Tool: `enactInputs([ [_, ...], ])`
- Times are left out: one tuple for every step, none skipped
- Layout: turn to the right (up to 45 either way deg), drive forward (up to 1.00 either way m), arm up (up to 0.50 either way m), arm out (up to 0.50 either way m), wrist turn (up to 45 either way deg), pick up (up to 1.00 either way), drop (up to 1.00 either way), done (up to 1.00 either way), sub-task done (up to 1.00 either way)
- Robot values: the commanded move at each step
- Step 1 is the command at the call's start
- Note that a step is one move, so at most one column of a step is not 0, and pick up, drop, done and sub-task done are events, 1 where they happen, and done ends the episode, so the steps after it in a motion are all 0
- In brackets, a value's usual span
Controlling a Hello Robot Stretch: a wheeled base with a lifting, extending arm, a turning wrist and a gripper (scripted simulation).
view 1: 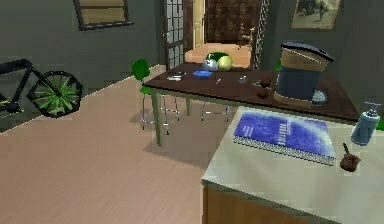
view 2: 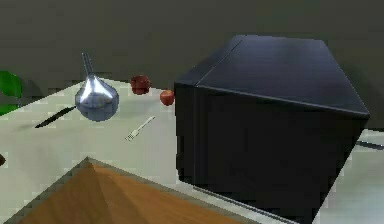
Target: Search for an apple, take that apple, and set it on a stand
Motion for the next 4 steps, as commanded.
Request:
enactInputs([
  [-3.0, 0.00, 0.00, 0.00, 0.0, 0.00, 0.00, 0.00, 0.00],
  [45.0, 0.00, 0.00, 0.00, 0.0, 0.00, 0.00, 0.00, 0.00],
  [9.0, 0.00, 0.00, 0.00, 0.0, 0.00, 0.00, 0.00, 0.00],
  [0.0, 0.20, 0.00, 0.00, 0.0, 0.00, 0.00, 0.00, 0.00],
])
